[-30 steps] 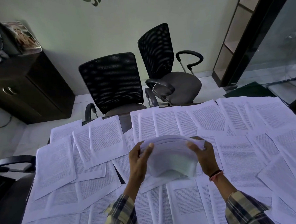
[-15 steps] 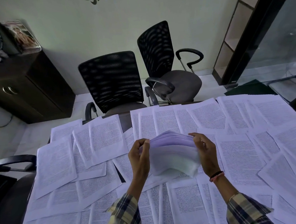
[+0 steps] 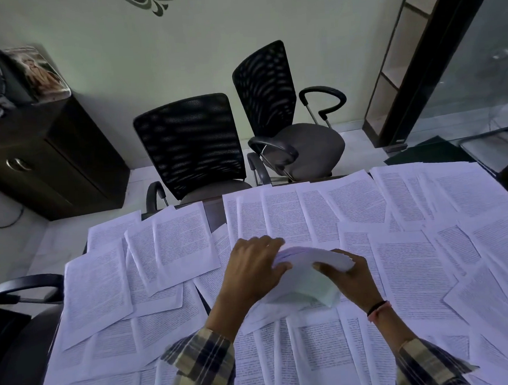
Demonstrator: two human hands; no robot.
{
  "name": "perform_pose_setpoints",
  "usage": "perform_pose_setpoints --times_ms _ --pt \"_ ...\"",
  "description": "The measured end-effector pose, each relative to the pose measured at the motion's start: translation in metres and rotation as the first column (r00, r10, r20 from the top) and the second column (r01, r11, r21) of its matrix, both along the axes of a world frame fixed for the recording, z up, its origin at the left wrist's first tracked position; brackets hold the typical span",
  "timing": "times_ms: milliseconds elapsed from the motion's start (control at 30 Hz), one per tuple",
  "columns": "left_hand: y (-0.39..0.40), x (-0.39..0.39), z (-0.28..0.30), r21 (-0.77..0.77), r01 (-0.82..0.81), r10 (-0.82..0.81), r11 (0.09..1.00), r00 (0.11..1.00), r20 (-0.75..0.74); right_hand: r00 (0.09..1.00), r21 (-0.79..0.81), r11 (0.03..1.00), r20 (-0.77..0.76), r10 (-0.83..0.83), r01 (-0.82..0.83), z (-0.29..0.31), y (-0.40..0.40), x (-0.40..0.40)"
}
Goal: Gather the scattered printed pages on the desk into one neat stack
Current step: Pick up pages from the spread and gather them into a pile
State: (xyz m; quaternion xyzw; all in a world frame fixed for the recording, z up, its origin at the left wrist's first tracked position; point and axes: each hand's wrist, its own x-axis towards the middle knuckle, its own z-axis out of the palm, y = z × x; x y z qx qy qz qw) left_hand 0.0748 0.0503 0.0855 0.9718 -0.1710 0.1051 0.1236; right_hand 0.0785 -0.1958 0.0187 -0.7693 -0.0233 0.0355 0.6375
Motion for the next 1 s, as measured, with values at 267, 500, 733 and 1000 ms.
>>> perform_pose_setpoints --times_ms 267,500,733,1000 --pt "-0.049 0.009 0.018 0.339 0.038 0.047 0.940 0.970 -0.239 1.000 -0.069 0.997 0.020 0.016 -0.015 -0.004 0.005 -0.001" --pt "-0.024 0.020 0.016 -0.024 -0.136 0.126 0.990 0.961 -0.244 0.997 -0.147 0.988 -0.076 0.025 -0.036 -0.015 -0.023 0.000" --pt "0.043 0.019 -0.010 -0.635 -0.410 0.130 0.655 0.888 -0.440 0.989 -0.038 0.996 -0.123 -0.088 0.083 -0.024 -0.064 0.010" --pt "0.042 -0.006 -0.063 -0.719 -0.643 0.134 0.264 0.763 -0.633 0.949 0.051 0.978 -0.258 -0.182 0.201 -0.047 -0.051 0.028"
